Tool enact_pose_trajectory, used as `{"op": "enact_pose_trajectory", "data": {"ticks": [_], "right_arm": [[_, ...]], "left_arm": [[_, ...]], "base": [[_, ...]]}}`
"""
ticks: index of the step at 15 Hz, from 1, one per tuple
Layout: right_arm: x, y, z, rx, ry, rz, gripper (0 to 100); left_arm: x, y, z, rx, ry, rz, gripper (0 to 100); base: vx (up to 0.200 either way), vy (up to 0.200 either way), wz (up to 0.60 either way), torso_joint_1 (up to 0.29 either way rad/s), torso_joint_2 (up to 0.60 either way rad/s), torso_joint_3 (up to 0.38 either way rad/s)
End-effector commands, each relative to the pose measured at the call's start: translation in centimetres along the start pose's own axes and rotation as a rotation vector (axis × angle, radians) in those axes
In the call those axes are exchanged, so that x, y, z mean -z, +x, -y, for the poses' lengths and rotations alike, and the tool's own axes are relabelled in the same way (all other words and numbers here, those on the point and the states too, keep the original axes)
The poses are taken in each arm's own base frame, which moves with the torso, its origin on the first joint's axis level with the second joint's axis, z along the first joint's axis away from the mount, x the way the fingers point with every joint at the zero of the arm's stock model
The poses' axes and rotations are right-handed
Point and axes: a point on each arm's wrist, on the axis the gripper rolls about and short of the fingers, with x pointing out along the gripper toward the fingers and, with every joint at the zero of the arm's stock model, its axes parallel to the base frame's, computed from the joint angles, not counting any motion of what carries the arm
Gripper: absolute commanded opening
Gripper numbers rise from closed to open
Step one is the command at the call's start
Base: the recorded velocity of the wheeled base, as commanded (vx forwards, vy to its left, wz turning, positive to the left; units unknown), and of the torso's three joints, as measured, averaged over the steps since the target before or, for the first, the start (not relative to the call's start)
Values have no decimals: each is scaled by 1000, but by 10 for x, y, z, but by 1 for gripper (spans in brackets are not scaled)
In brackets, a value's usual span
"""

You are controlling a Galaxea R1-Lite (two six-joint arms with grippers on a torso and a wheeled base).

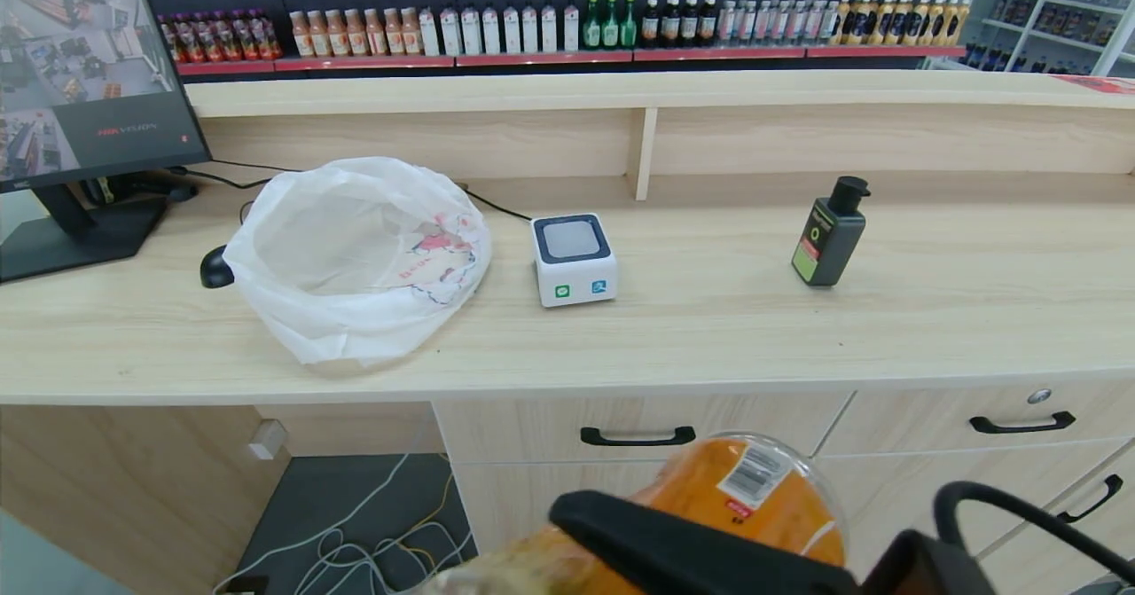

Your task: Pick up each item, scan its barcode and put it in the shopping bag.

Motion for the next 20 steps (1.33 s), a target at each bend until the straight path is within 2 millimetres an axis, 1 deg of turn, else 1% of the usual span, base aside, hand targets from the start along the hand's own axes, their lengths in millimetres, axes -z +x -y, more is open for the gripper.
{"op": "enact_pose_trajectory", "data": {"ticks": [1,14,18,20], "right_arm": [[-3,12,-14,-47,-32,0,0],[-2,12,-13,-43,-248,-26,0],[-2,10,-15,-60,-325,8,0],[2,11,-15,-67,-383,14,0]], "left_arm": [[0,0,0,-1,0,0,100],[0,0,0,-1,0,0,100],[0,0,0,-1,0,0,100],[0,0,0,-1,0,0,100]], "base": [[0,0,0,0,0,0],[0,0,0,0,0,0],[0,0,0,0,0,0],[0,0,0,0,0,0]]}}
